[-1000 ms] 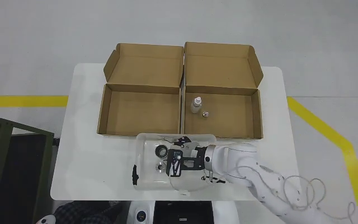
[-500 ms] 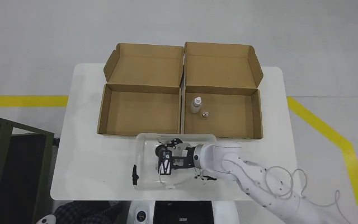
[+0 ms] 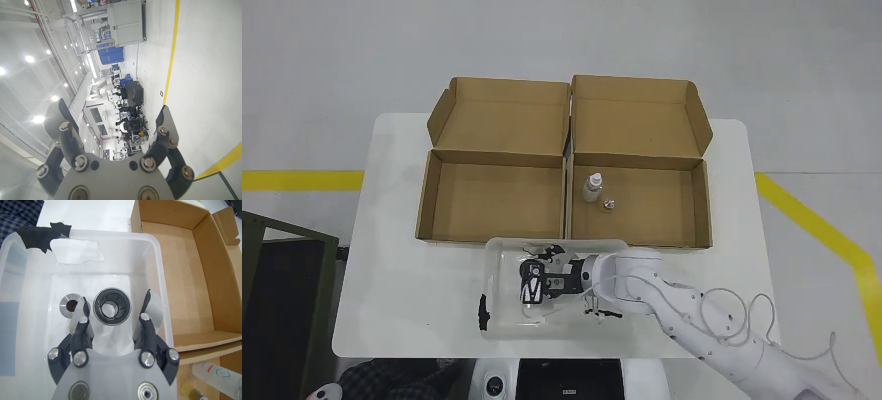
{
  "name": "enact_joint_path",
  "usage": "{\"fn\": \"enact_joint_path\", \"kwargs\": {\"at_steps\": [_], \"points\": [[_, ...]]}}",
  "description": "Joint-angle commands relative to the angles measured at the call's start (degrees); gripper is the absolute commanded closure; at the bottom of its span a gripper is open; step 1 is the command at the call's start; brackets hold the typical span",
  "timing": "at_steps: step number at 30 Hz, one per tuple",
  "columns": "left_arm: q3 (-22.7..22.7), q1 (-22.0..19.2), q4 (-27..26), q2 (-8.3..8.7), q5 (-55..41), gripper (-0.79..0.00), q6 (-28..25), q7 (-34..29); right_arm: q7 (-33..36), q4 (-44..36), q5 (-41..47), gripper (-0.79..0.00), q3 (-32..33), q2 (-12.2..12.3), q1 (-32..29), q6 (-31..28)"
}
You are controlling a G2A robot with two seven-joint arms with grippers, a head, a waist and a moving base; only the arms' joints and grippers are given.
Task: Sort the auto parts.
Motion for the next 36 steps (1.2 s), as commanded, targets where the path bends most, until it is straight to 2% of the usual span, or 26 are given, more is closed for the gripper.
{"fn": "enact_joint_path", "kwargs": {"at_steps": [1,18,24,27,28,34,36], "points": [[0.00,0.00,0.00,0.00,0.00,-0.785,0.00,0.00,-0.28,0.74,0.11,-0.517,-0.12,-0.23,0.10,0.09],[0.00,0.00,0.00,0.00,0.00,-0.785,0.00,0.00,-1.55,5.65,1.16,-0.489,-1.38,-2.39,1.62,-0.69],[0.00,0.00,0.00,0.00,0.00,-0.785,0.00,0.00,-2.27,7.49,2.28,-0.416,-1.66,-3.07,1.93,-1.52],[0.00,0.00,0.00,0.00,0.00,-0.785,0.00,0.00,-2.93,8.13,3.01,-0.369,-1.52,-3.31,1.93,-1.99],[0.00,0.00,0.00,0.00,0.00,-0.785,0.00,0.00,-3.21,8.37,3.33,-0.332,-1.42,-3.38,1.90,-2.15],[0.00,0.00,0.00,0.00,0.00,-0.785,0.00,0.00,-5.00,9.10,5.02,0.000,-0.72,-3.64,1.77,-3.72],[0.00,0.00,0.00,0.00,0.00,-0.785,0.00,0.00,-5.62,9.04,5.59,0.000,-0.39,-3.65,1.62,-4.37]]}}
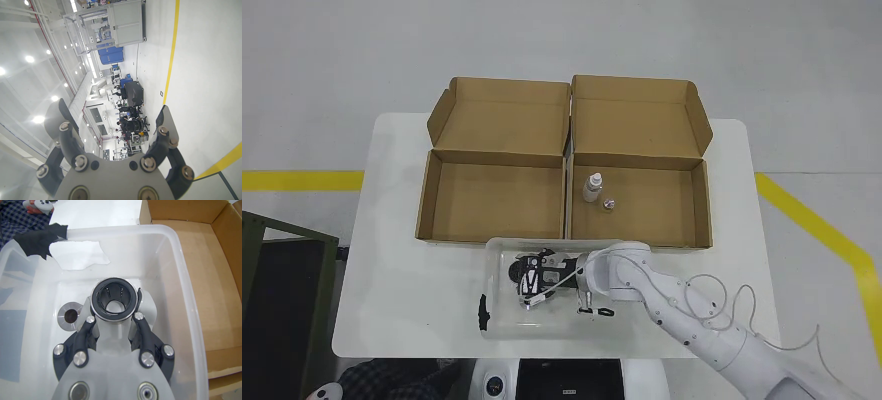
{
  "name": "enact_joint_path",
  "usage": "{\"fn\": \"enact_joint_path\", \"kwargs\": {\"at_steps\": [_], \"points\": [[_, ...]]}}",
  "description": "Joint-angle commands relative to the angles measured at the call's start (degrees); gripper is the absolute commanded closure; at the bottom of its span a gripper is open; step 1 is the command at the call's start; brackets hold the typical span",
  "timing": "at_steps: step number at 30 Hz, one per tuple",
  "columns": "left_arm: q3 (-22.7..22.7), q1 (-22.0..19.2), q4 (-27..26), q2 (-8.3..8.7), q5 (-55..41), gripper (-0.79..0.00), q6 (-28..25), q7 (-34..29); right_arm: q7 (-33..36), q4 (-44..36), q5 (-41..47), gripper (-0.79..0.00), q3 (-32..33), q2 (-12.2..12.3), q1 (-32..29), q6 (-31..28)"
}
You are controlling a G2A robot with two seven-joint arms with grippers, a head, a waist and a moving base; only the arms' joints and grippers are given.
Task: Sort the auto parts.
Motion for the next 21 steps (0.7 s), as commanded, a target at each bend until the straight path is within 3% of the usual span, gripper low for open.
{"fn": "enact_joint_path", "kwargs": {"at_steps": [1,21], "points": [[0.00,0.00,0.00,0.00,0.00,-0.785,0.00,0.00,-0.48,-0.16,0.57,0.000,0.37,0.01,-0.19,-0.56],[0.00,0.00,0.00,0.00,0.00,-0.785,0.00,0.00,-5.71,-8.09,7.42,0.000,12.04,2.82,-6.27,-4.68]]}}
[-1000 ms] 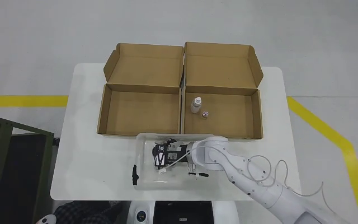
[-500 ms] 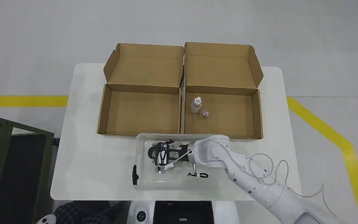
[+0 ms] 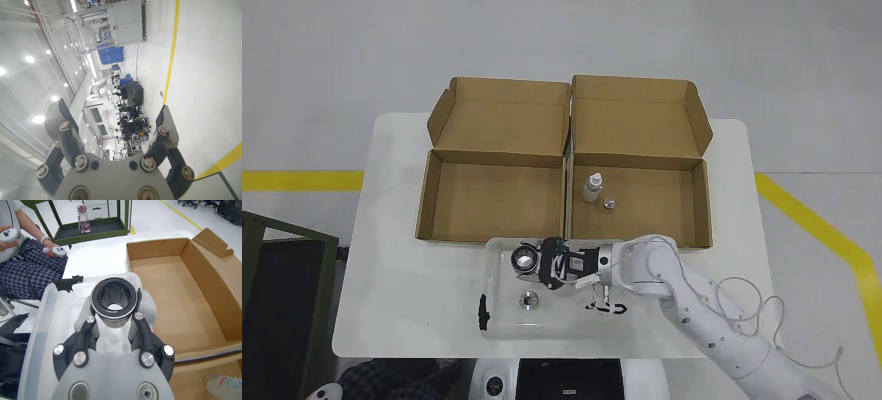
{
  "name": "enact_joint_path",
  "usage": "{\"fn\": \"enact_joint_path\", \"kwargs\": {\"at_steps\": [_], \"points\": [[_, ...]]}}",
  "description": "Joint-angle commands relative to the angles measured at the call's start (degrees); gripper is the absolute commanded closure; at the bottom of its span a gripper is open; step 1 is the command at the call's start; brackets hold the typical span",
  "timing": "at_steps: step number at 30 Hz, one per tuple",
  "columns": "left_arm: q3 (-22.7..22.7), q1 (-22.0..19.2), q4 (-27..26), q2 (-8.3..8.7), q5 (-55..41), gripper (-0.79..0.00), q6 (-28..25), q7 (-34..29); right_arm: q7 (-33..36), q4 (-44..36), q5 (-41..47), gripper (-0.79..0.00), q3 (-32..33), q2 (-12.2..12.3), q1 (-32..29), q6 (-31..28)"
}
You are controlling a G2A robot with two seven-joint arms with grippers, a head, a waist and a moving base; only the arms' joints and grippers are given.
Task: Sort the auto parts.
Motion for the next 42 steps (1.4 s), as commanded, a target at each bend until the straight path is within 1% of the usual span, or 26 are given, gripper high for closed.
{"fn": "enact_joint_path", "kwargs": {"at_steps": [1,11,24,31,36,42], "points": [[0.00,0.00,0.00,0.00,0.00,-0.785,0.00,0.00,-0.52,-1.03,0.85,0.000,1.45,0.31,-0.66,-0.38],[0.00,0.00,0.00,0.00,0.00,-0.785,0.00,0.00,-2.51,-4.90,4.23,0.000,7.03,1.48,-3.52,-1.73],[0.00,0.00,0.00,0.00,0.00,-0.785,0.00,0.00,-5.39,-5.61,8.52,0.000,10.18,1.73,-3.87,-2.10],[0.00,0.00,0.00,0.00,0.00,-0.785,0.00,0.00,-6.65,-5.45,10.05,0.000,11.28,1.58,-3.07,-0.83],[0.00,0.00,0.00,0.00,0.00,-0.785,0.00,0.00,-7.40,-5.47,10.49,0.000,11.81,1.34,-2.78,2.08],[0.00,0.00,0.00,0.00,0.00,-0.785,0.00,0.00,-7.53,-4.73,11.23,0.000,11.56,1.01,-2.02,3.38]]}}
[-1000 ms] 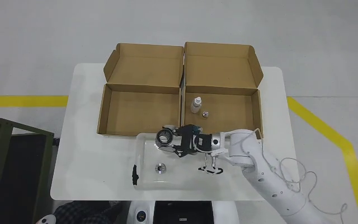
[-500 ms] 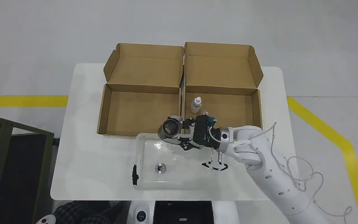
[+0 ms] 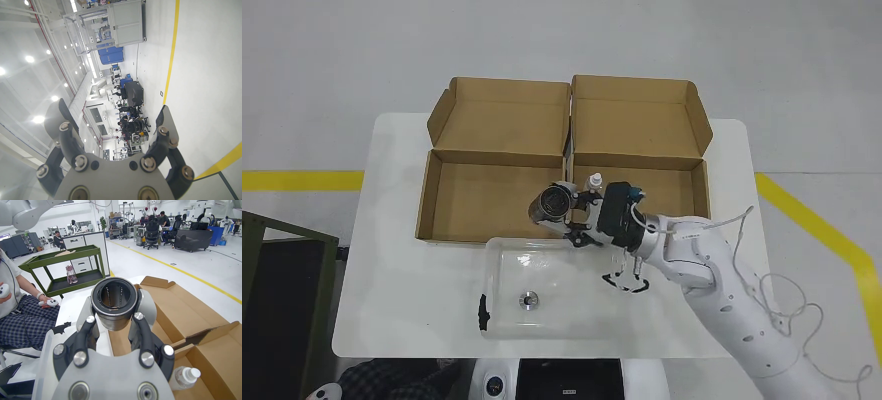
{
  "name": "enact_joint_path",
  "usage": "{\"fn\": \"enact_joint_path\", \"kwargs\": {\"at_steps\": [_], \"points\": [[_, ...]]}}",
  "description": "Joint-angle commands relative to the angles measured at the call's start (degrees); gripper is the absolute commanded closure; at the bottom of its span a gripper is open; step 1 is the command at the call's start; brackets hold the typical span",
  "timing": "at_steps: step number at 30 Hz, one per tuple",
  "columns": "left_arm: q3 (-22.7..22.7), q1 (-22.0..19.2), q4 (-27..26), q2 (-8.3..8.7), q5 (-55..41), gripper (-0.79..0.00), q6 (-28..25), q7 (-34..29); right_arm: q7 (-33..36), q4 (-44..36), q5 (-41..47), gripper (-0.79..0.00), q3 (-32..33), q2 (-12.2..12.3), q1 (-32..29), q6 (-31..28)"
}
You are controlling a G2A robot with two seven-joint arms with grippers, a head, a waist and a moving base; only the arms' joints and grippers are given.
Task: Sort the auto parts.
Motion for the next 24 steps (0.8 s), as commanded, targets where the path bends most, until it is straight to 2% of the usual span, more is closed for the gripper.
{"fn": "enact_joint_path", "kwargs": {"at_steps": [1,11,24], "points": [[0.00,0.00,0.00,0.00,0.00,-0.785,0.00,0.00,-0.03,0.44,0.09,0.000,-0.16,-0.14,0.40,0.56],[0.00,0.00,0.00,0.00,0.00,-0.785,0.00,0.00,2.37,3.28,-3.16,0.000,-2.44,-1.17,3.68,5.69],[0.00,0.00,0.00,0.00,0.00,-0.785,0.00,0.00,7.77,8.81,-10.01,0.000,-9.27,-3.59,10.65,10.87]]}}
